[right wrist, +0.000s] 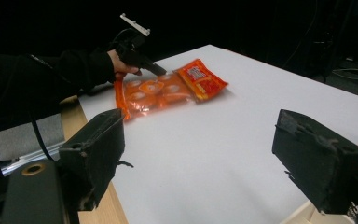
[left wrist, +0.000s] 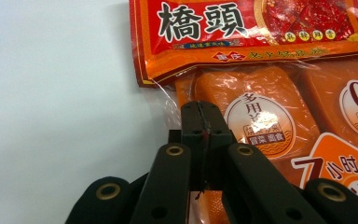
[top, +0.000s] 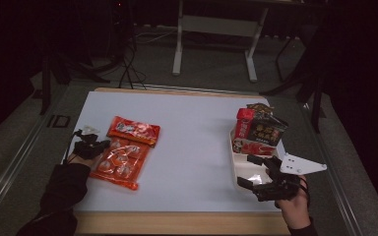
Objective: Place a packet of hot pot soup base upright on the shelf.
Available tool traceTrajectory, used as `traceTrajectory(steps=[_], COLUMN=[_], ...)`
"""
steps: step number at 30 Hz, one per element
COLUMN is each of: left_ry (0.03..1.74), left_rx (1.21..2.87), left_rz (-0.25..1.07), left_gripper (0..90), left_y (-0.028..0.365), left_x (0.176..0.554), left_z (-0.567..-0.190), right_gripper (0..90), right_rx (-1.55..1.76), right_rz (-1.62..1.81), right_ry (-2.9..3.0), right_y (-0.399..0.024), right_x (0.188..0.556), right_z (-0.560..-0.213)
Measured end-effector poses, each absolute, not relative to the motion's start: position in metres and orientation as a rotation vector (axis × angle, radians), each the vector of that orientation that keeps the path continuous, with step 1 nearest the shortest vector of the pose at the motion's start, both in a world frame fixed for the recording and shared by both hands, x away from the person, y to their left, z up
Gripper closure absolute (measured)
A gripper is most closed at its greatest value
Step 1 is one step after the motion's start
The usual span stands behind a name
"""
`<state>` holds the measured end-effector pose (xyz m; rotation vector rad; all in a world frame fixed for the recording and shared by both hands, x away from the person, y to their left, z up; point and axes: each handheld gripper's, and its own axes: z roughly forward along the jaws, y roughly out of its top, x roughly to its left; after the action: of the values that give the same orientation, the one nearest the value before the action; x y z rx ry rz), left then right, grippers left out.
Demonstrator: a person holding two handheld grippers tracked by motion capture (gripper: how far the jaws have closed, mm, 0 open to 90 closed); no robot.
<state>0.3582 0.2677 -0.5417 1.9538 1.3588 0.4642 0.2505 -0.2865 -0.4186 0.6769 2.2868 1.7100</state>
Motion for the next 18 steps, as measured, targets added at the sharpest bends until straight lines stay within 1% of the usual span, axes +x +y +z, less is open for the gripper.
traceTrajectory(steps=[4, 11, 18], left_ry=[1.326, 1.27, 1.248], left_rx=[1.964, 1.99, 1.989], left_rz=[0.414, 0.38, 0.353], left_gripper=[90.0, 90.0, 90.0], left_y=[0.249, 0.22, 0.21], left_x=[0.356, 0.349, 0.345], left_z=[-0.541, -0.541, -0.541], right_gripper=[16.8, 16.8, 16.8], right_rx=[0.674, 0.67, 0.671], right_rz=[1.708, 1.699, 1.706], right_ry=[2.295, 2.302, 2.303], right_y=[-0.286, -0.285, -0.285], right_x=[0.25, 0.25, 0.25], right_z=[-0.42, -0.419, -0.42])
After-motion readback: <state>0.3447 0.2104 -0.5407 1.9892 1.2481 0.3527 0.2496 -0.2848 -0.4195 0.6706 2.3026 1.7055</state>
